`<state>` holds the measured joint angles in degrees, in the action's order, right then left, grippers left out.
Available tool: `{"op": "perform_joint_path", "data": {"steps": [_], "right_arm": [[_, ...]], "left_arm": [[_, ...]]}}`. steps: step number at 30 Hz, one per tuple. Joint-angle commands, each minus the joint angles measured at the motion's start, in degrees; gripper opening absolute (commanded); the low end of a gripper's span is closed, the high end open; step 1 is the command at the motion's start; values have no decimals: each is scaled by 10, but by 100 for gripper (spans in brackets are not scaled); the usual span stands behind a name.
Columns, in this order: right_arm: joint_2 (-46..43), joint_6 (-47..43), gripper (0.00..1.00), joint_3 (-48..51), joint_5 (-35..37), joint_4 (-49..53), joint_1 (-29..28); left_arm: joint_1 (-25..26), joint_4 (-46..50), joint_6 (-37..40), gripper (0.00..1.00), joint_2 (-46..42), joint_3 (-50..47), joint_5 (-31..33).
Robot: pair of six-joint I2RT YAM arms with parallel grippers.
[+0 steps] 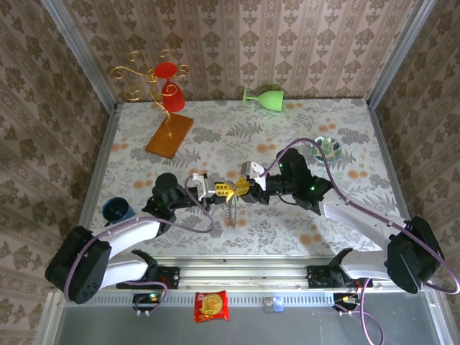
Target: Put the keys on the keyring
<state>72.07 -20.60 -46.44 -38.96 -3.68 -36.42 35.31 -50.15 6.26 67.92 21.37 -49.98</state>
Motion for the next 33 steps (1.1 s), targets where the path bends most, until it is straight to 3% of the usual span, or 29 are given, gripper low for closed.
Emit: {"op": "perform_joint_path", "data": {"steps": [1, 9, 19, 24, 30, 33], "right_arm": [[9, 5, 24, 5, -9, -17, -4], [-11, 4, 26, 23, 0, -19, -1], [-13, 63, 27, 68, -11, -122, 4], [-3, 69, 21, 68, -14, -137, 4], [6, 61, 0, 63, -18, -129, 4], [2, 42, 0, 54, -14, -98, 4]], "left_arm": [[6, -42, -15, 0, 1, -2, -17], [6, -40, -13, 0, 2, -5, -17], [8, -47, -12, 0, 11, -5, -21], [9, -50, -12, 0, 12, -6, -21], [9, -52, -13, 0, 14, -4, -20], [8, -41, -9, 0, 9, -6, -2]]}}
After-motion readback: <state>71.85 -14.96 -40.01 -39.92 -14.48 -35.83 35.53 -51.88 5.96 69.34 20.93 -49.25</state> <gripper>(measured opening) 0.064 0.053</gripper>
